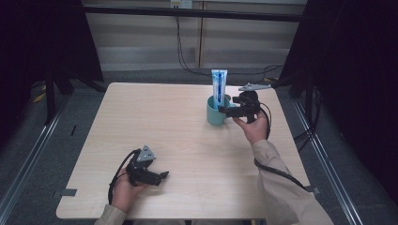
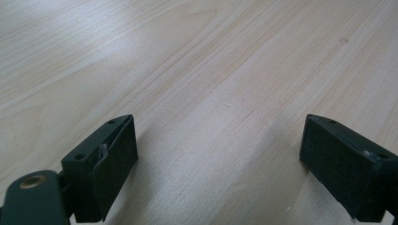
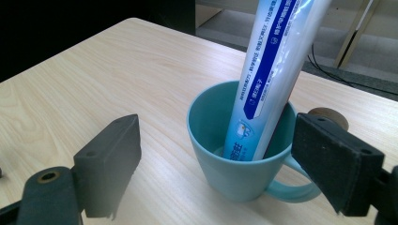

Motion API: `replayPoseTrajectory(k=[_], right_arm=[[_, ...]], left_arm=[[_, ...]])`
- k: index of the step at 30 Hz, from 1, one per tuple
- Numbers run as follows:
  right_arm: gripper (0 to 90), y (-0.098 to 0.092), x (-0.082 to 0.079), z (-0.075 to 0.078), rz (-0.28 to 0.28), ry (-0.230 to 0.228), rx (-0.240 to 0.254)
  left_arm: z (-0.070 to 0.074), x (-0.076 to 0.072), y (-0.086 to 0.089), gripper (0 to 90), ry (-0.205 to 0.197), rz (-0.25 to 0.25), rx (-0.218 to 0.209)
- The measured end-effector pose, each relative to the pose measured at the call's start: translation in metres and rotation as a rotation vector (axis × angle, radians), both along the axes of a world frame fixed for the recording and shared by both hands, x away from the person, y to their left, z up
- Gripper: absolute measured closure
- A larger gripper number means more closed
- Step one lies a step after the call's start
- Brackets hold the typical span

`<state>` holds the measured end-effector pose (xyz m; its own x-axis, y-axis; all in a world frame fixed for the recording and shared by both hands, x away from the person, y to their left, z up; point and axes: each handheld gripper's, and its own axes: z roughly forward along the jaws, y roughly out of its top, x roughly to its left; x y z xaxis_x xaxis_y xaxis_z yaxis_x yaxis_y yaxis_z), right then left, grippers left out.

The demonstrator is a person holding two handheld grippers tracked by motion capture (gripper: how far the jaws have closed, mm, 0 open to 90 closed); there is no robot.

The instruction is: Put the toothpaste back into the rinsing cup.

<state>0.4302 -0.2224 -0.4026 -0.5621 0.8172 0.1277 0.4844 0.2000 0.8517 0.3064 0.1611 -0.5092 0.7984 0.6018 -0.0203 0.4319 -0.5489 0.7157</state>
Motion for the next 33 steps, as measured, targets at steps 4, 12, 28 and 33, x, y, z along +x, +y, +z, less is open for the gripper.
replayPoseTrajectory(k=[4, 12, 28, 33], right_arm=[[15.7, -0.001, -0.005, -0.001, 0.009, 0.003, -0.008], [15.7, -0.004, -0.016, -0.003, 0.029, 0.008, -0.020], [16.3, -0.006, -0.033, -0.004, 0.066, -0.001, -0.023], [16.2, -0.007, -0.041, -0.007, 0.082, -0.001, -0.039]], left_arm=[[0.000, 0.000, 0.000, 11.2, -0.001, 0.000, -0.002], [0.000, 0.000, 0.000, 11.2, 0.000, 0.001, -0.001], [0.000, 0.000, 0.000, 11.2, -0.002, 0.000, -0.001], [0.000, 0.000, -0.001, 11.1, -0.002, 0.002, -0.002]])
